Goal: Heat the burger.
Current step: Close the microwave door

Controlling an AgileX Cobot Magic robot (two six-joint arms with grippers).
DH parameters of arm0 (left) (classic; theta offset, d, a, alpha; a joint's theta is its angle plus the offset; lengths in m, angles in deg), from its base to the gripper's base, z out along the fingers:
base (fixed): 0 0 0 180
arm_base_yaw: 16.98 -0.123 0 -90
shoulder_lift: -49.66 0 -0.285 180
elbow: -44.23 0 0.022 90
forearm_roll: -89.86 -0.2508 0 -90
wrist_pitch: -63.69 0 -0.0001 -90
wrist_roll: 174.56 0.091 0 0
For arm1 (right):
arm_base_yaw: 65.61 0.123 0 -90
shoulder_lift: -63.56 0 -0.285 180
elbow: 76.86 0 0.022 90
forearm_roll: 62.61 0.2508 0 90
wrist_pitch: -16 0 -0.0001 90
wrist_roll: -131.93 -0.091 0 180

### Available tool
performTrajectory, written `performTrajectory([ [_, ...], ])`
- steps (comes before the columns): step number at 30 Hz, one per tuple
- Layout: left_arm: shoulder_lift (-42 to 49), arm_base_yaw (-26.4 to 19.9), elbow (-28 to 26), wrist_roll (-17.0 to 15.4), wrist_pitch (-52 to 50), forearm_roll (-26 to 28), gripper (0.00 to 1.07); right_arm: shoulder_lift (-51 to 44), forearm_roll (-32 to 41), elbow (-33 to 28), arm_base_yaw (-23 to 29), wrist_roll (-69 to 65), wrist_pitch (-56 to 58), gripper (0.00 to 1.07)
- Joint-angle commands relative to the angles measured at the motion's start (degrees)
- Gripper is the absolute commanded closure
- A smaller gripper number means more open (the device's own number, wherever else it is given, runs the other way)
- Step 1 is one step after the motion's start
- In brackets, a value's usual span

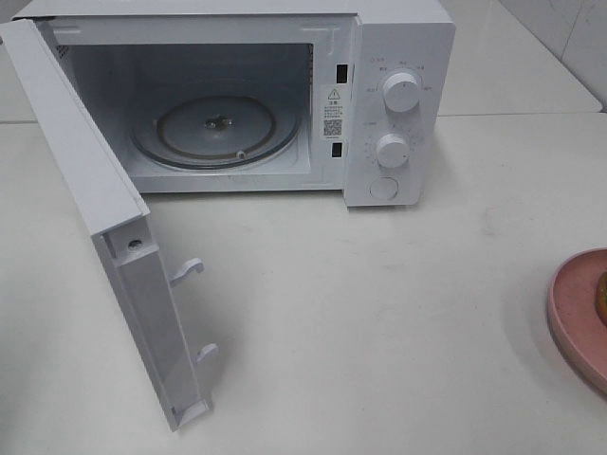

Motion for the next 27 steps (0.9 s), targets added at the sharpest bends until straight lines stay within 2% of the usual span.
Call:
performTrajectory([
  [1, -2.35, 0.00, 4.24, 0.17, -13.58, 1.26, 1.07, -1.55, -0.06, -0.06, -0.17, 0.29, -0.80, 0.32],
  [2, -2.35, 0.00, 4.24, 0.17, -13.58, 1.26, 1.07, -1.55, -0.06, -0.06, -0.17, 0.29, -0.80, 0.32],
  [4, -4.24, 0.00, 8.14, 0.40, -24.41, 1.43, 1.07, -1.55, -0.06, -0.06, -0.17, 0.29, -0.80, 0.32],
  [5, -4.24, 0.00, 8.14, 0.40, -24.41, 1.43, 1.07, -1.55, -0.06, -0.06, -0.17, 0.29, -0.80, 0.32],
  [6, -5.44, 0.00, 10.60, 0.40, -31.80, 1.03, 1.07, -1.55, -0.06, -0.06, -0.17, 0.29, -0.80, 0.32],
  [8, -6.30, 0.00, 11.92, 0.40, -35.81, 0.57, 1.07, -1.55, -0.06, -0.06, -0.17, 0.29, -0.80, 0.32],
  [10, -9.05, 0.00, 15.07, 0.34, -44.52, 0.34, 1.07, -1.55, -0.06, -0.06, -0.17, 0.29, -0.80, 0.32],
  [16, -14.84, 0.00, 16.90, 0.06, -50.08, 0.29, 1.07, -1.55, -0.06, -0.06, -0.17, 0.29, -0.80, 0.32],
  [19, -18.68, 0.11, 16.90, -0.06, -53.34, -1.78, 1.07, -1.55, -0.06, -0.06, -0.17, 0.29, -0.80, 0.32],
  [20, -21.49, 0.11, 16.90, -0.57, -56.32, -4.64, 1.07, -1.55, -0.06, -0.06, -0.17, 0.29, -0.80, 0.32],
  [22, -22.92, 0.11, 16.90, -1.26, -57.58, -5.90, 1.07, -1.55, -0.06, -0.06, -0.17, 0.29, -0.80, 0.32],
  [23, -25.27, 0.11, 16.90, -3.90, -60.50, -9.22, 1.07, -1.55, -0.06, -0.06, -0.17, 0.29, -0.80, 0.32],
  [24, -25.27, 0.11, 16.90, -3.90, -60.50, -9.22, 1.07, -1.55, -0.06, -0.06, -0.17, 0.29, -0.80, 0.32],
  [25, -27.67, 0.11, 16.90, -7.45, -63.25, -13.12, 1.07, -1.55, -0.06, -0.06, -0.17, 0.29, -0.80, 0.32],
  [26, -28.53, 0.11, 16.90, -9.34, -64.63, -14.90, 1.07, -1.55, -0.06, -0.06, -0.17, 0.29, -0.80, 0.32],
  [27, -28.53, 0.11, 16.90, -9.34, -64.63, -14.90, 1.07, -1.55, -0.06, -0.06, -0.17, 0.29, -0.80, 0.32],
])
